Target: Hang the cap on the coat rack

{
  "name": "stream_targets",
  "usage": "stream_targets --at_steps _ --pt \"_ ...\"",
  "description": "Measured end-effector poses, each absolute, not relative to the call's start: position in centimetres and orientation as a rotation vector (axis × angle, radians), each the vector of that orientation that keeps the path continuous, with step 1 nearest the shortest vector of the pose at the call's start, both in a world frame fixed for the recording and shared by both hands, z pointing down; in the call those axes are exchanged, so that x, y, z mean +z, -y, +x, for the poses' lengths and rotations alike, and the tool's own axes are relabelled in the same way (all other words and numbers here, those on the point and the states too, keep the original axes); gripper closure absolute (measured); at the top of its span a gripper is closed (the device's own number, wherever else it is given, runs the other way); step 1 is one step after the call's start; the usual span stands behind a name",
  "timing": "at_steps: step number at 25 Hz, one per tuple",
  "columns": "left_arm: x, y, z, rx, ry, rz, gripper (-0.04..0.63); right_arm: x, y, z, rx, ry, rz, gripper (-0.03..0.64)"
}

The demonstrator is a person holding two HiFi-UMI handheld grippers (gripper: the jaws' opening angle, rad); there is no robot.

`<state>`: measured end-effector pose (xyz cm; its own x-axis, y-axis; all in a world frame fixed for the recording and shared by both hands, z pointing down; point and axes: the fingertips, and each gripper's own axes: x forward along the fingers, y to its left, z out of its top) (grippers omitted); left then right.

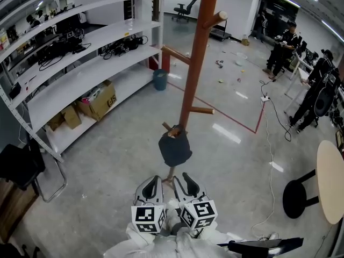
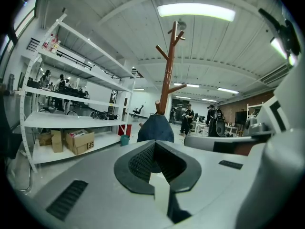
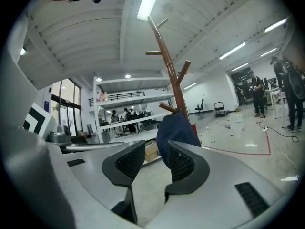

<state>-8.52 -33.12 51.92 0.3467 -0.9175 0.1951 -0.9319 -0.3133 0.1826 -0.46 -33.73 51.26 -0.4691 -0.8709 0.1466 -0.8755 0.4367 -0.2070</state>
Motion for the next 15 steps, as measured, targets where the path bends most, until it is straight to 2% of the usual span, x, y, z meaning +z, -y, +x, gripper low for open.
stream_targets --at_steps 1,3,4,15 --pt "52.0 33.1 -8.6 0.080 1.657 2.346 0.604 51.6 33.8 -0.4 0.403 2.637 1.606 0.479" --pt "52.2 33.2 -8.6 0.078 1.658 2.336 0.603 51.7 34.0 -0.3 0.393 2.623 1.602 0.590" --pt "52.2 33.3 -8.7 0.078 1.660 2.332 0.604 51.6 34.0 -0.3 0.381 2.621 1.601 0.603" --pt "51.6 33.6 -7.2 0.057 1.675 2.330 0.603 50.4 34.9 0.3 0.314 2.667 1.551 0.606"
